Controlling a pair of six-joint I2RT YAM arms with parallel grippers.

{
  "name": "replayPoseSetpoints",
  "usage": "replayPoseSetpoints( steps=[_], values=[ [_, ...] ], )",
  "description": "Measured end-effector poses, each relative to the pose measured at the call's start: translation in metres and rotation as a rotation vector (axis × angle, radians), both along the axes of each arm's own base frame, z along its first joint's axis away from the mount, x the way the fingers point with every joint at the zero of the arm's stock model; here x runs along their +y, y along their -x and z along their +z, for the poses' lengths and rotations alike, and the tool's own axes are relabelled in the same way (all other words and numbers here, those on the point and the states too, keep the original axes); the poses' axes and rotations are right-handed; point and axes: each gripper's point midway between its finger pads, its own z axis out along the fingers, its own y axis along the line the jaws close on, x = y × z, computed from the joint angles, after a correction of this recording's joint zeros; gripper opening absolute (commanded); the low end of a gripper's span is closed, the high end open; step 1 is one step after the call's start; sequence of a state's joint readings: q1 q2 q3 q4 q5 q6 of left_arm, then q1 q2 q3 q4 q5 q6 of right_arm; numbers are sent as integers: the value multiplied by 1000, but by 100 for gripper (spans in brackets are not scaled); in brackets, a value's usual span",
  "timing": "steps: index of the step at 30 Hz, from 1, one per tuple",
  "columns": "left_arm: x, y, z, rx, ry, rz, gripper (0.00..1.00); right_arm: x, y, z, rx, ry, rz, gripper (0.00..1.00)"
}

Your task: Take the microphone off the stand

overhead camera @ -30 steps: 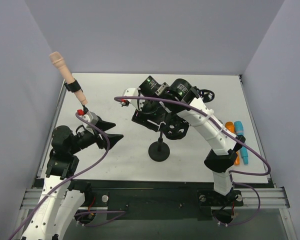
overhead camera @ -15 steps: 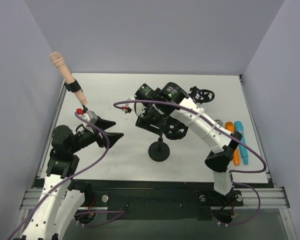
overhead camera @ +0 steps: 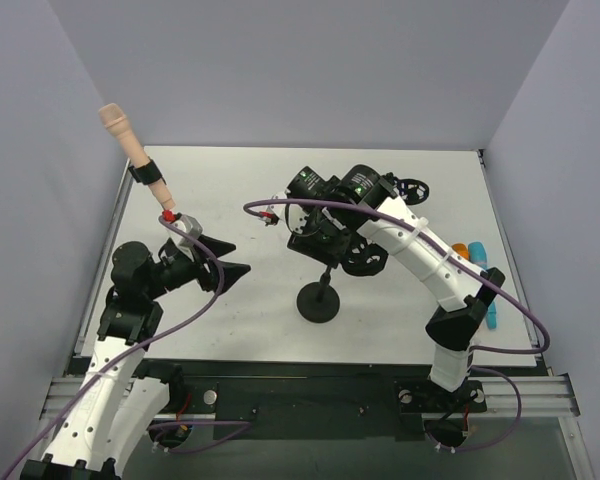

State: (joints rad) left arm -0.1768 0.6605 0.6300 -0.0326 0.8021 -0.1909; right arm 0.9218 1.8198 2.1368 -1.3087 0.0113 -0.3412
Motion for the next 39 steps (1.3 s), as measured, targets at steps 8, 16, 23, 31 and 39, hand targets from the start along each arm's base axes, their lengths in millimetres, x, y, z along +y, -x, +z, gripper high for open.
replayPoseSetpoints(
  steps=[8, 16, 23, 31, 39],
  values=[
    [-9, -4, -9, 32, -21, -46, 77, -9, 0, -15, 26, 53, 21, 19],
    [-16, -7, -11, 39, -38, -79, 77, -16, 4, -13, 23, 66, 68, 0],
    [-20, -3, -16, 15, -69, -119, 78, -4, -1, 8, -8, 17, 167, 0],
    [-27, -1, -15, -74, -124, -195, 78, -4, 9, 6, 4, -27, 258, 0],
    [-54, -3, -51, -57, -199, -318, 78, -6, 10, -17, -4, -119, 305, 0]
  ],
)
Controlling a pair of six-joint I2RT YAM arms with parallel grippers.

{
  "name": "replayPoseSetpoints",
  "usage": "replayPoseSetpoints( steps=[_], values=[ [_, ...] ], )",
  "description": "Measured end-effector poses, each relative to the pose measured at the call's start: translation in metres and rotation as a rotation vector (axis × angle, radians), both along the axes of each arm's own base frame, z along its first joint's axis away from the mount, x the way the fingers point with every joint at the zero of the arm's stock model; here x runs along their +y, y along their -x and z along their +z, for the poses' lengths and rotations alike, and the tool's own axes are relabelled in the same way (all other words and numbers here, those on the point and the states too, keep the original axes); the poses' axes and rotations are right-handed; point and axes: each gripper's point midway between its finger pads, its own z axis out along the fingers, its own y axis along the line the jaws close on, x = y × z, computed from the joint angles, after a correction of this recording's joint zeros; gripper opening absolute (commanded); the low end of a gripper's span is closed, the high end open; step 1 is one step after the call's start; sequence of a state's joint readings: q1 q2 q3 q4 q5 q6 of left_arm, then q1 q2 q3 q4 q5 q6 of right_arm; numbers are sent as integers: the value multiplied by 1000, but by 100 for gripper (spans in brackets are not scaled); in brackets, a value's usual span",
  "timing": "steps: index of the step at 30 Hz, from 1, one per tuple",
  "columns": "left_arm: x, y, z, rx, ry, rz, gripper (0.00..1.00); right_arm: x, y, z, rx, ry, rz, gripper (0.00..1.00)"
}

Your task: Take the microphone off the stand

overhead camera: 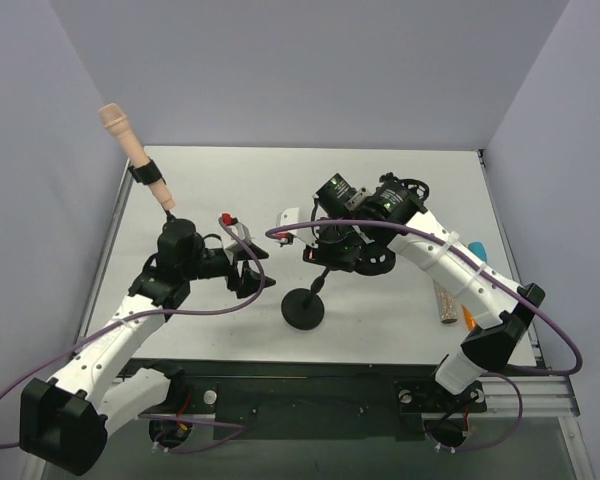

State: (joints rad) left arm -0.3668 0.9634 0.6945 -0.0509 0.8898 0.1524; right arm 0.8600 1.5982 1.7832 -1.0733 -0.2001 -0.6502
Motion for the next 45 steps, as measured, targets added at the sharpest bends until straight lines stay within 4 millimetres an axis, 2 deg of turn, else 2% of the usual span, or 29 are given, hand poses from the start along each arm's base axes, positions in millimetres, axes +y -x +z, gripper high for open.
replayPoseSetpoints(
  steps=[4, 10, 14, 19, 24, 30, 34, 36, 37, 40, 45],
  values=[
    [-9, -4, -18, -3, -40, -36, 78, 7, -11, 1, -26, -44, -2, 0],
    [-36, 1, -18, -82, -19, -77, 74, 14, -28, -1, -39, -112, -32, 0],
    [-53, 2, -31, -104, -30, -71, 72, 15, -35, -3, -41, -144, -45, 0],
    [-67, -9, -56, -124, -68, -20, 69, 10, -36, -4, -32, -165, -57, 0],
    [-77, -21, -71, -150, -94, 7, 66, 7, -37, -5, -26, -176, -63, 0],
    [-90, -26, -78, -170, -108, -15, 52, 3, -40, -5, -17, -184, -77, 0],
    [-92, -34, -77, -215, -118, 1, 30, 0, -42, -6, 1, -196, -100, 0],
    [-93, -37, -77, -235, -128, 4, 13, -1, -42, -6, 15, -204, -123, 0],
    [-93, -38, -76, -244, -139, 7, 1, -2, -42, -6, 24, -208, -141, 0],
    [-92, -46, -75, -326, -204, 26, 0, -7, -42, -9, 63, -210, -246, 0],
    [-73, -76, -66, -648, -353, 128, 0, -10, -53, -17, 169, -217, -515, 0]
  ],
)
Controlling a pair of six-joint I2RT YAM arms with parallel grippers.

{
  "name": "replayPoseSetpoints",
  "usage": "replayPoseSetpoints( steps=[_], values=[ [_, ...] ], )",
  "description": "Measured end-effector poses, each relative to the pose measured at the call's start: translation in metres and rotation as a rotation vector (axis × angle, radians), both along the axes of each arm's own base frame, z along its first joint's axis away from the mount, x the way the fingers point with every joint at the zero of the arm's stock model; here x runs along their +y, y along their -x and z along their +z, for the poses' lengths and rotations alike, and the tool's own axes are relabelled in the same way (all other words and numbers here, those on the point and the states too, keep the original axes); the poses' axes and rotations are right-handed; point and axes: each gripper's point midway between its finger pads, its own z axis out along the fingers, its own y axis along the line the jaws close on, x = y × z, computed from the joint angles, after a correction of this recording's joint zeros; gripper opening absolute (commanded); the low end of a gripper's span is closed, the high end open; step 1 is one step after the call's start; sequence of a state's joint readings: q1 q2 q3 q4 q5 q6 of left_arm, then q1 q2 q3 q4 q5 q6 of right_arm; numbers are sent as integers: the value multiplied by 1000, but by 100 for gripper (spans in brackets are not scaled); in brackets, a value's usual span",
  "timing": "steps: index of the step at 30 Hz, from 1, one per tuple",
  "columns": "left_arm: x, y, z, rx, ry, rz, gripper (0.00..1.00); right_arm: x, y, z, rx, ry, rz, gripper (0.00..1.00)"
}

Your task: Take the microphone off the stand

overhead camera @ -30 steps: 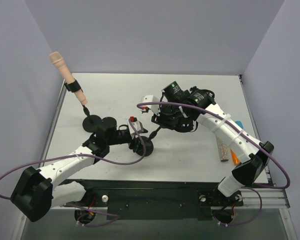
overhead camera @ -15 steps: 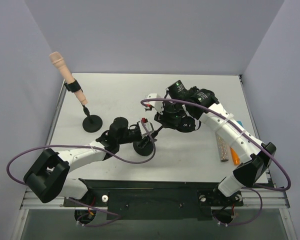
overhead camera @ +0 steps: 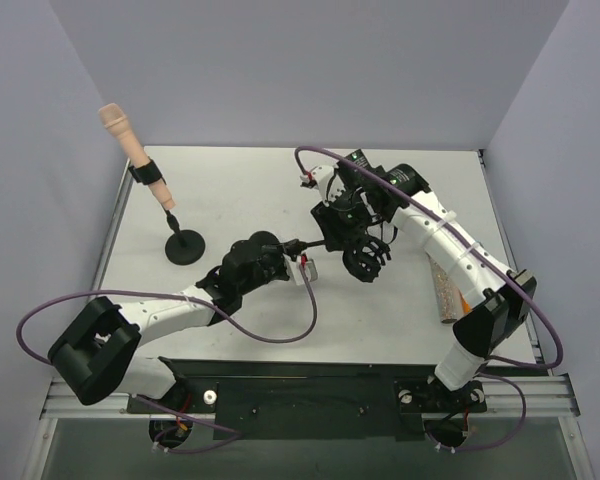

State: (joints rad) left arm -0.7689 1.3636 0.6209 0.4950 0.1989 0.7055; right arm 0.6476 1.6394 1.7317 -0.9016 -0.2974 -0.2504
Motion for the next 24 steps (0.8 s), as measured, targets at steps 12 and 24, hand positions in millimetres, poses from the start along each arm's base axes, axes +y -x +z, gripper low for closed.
replayPoseSetpoints(
  steps=[12, 24],
  values=[
    [13, -2, -13, -10, -134, 53, 38, 7, -5, -18, 238, -115, -251, 0],
    [30, 32, 10, 462, -38, -76, 63, 15, -22, -12, 114, -143, -75, 0]
  ],
)
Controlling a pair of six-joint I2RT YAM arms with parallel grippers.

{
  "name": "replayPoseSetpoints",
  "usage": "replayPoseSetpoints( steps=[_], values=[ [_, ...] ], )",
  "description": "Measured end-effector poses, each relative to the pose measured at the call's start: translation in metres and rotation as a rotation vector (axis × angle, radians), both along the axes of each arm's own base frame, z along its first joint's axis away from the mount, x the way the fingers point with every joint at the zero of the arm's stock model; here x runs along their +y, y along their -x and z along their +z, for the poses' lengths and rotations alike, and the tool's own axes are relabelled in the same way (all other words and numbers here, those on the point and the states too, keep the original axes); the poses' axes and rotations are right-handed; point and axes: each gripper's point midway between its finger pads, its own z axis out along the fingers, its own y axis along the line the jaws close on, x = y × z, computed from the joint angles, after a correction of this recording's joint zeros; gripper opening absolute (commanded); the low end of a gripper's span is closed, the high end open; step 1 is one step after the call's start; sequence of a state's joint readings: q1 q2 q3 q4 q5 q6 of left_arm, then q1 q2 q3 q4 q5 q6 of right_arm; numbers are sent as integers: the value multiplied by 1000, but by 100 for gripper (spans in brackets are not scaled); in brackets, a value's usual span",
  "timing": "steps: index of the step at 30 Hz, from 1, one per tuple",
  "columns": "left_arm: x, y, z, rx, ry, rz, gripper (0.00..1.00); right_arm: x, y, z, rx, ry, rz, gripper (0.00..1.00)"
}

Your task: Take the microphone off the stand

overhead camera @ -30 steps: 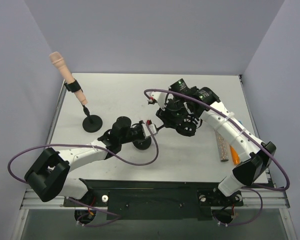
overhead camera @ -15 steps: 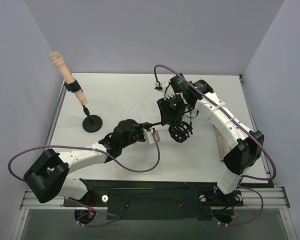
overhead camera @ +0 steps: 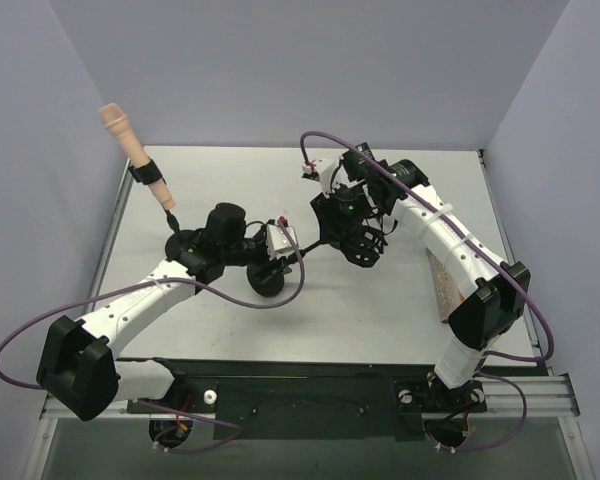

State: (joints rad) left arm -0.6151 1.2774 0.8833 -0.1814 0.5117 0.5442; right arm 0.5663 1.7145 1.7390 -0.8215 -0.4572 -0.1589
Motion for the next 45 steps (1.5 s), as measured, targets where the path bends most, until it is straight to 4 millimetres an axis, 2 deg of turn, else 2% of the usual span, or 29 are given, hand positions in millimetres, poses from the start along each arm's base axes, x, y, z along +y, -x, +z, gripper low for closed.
replayPoseSetpoints(
  steps=[4, 8, 10, 12, 14, 20, 21, 22, 23, 24, 27, 29, 31, 35, 37, 38, 40, 43, 45],
  values=[
    [3, 7, 18, 81, 65, -59, 63, 5, 13, -1, -111, 15, 201, 0],
    [1, 20, 9, 144, 115, -109, 62, 11, 37, -3, -193, 37, 351, 0],
    [-2, 28, -1, 186, 127, -134, 62, 20, 41, 1, -247, 36, 406, 0],
    [-6, 26, -2, 175, 139, -154, 61, 23, 45, 4, -294, 53, 454, 0],
    [-13, 22, -6, 152, 151, -164, 55, 27, 44, 8, -338, 55, 496, 0],
    [-19, 16, -37, 118, 125, -161, 38, 30, 43, 11, -404, 75, 573, 0],
    [-18, 14, -39, 101, 117, -160, 33, 30, 43, 11, -405, 76, 575, 0],
    [-18, 13, -39, 84, 112, -163, 20, 30, 43, 11, -406, 76, 576, 0],
    [-17, 12, -39, 71, 105, -163, 8, 30, 43, 11, -404, 75, 575, 0],
    [-16, 11, -39, 46, 96, -157, 0, 29, 44, 10, -397, 76, 571, 0],
    [-14, 6, -39, -62, 69, -102, 0, 27, 42, 8, -350, 72, 507, 0],
    [-11, -4, -37, -275, 56, 58, 0, 27, 38, 9, -262, 71, 395, 0],
    [-7, -7, -34, -397, 64, 186, 0, 29, 32, 9, -129, 65, 256, 0],
    [9, -20, -38, -450, 20, 387, 0, 32, 17, -4, 69, 19, -7, 0],
    [12, -21, -39, -443, 15, 422, 34, 33, 13, -5, 115, -10, -85, 0],
    [12, -21, -39, -435, 17, 432, 60, 34, 12, -5, 126, -19, -105, 0],
    [12, -20, -39, -409, 9, 425, 74, 36, 12, -5, 129, -28, -119, 0],
    [15, -10, -38, -320, 11, 350, 78, 37, 8, -4, 105, -34, -103, 0],
    [21, -5, -27, -260, 40, 306, 79, 36, 5, -3, 76, -30, -70, 0]
  ],
)
